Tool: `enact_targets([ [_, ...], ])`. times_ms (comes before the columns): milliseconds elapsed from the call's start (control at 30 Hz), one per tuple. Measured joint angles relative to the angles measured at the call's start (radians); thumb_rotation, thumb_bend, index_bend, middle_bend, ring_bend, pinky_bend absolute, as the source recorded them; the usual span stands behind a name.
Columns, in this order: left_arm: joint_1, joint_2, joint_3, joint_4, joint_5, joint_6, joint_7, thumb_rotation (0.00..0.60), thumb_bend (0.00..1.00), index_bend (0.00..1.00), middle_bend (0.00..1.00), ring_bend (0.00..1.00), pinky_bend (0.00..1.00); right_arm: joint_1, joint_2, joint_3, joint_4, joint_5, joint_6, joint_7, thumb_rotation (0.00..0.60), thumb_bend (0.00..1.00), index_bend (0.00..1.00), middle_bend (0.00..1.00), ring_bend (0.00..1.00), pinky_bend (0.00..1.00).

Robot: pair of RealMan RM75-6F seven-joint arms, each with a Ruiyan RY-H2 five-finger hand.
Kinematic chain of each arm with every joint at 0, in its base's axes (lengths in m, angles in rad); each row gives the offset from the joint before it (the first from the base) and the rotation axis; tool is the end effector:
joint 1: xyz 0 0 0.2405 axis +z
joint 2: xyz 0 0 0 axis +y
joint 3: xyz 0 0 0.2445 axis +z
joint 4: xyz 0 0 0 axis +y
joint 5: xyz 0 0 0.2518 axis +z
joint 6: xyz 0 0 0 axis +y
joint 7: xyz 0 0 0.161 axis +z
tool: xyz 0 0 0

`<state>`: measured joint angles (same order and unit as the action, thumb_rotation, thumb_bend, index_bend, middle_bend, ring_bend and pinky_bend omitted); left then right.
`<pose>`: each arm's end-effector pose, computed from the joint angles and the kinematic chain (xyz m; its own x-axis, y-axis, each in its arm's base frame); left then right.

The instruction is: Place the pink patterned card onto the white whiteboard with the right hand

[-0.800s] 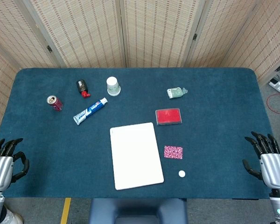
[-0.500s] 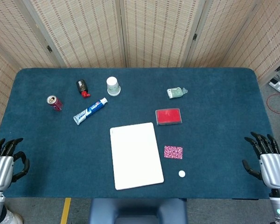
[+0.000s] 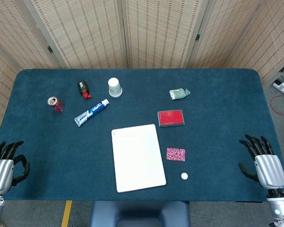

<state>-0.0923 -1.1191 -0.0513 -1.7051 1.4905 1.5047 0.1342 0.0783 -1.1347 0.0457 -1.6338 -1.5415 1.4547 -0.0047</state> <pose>-0.2931 0.2012 0.1096 0.4319 -0.0151 0.9018 0.9017 -0.0126 -0.4321 -0.3069 -0.1966 0.1005 0.3695 -0.0417 0.9283 -0.9288 -0.0467 0.3676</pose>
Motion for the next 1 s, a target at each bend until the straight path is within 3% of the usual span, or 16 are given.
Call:
enact_targets([
  [500, 0.012, 0.005, 0.007, 0.003, 0.017, 0.021, -0.018, 0.600, 0.18, 0.21, 0.18, 0.16, 0.00, 0.158, -0.072, 0.013, -0.065, 0.052, -0.261, -0.133, 0.600, 0.35, 0.18, 0.11, 0.09, 0.00],
  [1000, 0.019, -0.001, 0.011, 0.016, 0.023, 0.024, -0.030, 0.600, 0.18, 0.22, 0.18, 0.16, 0.00, 0.337, -0.234, 0.051, -0.045, 0.297, -0.497, -0.385, 0.600, 0.35, 0.19, 0.04, 0.02, 0.00],
])
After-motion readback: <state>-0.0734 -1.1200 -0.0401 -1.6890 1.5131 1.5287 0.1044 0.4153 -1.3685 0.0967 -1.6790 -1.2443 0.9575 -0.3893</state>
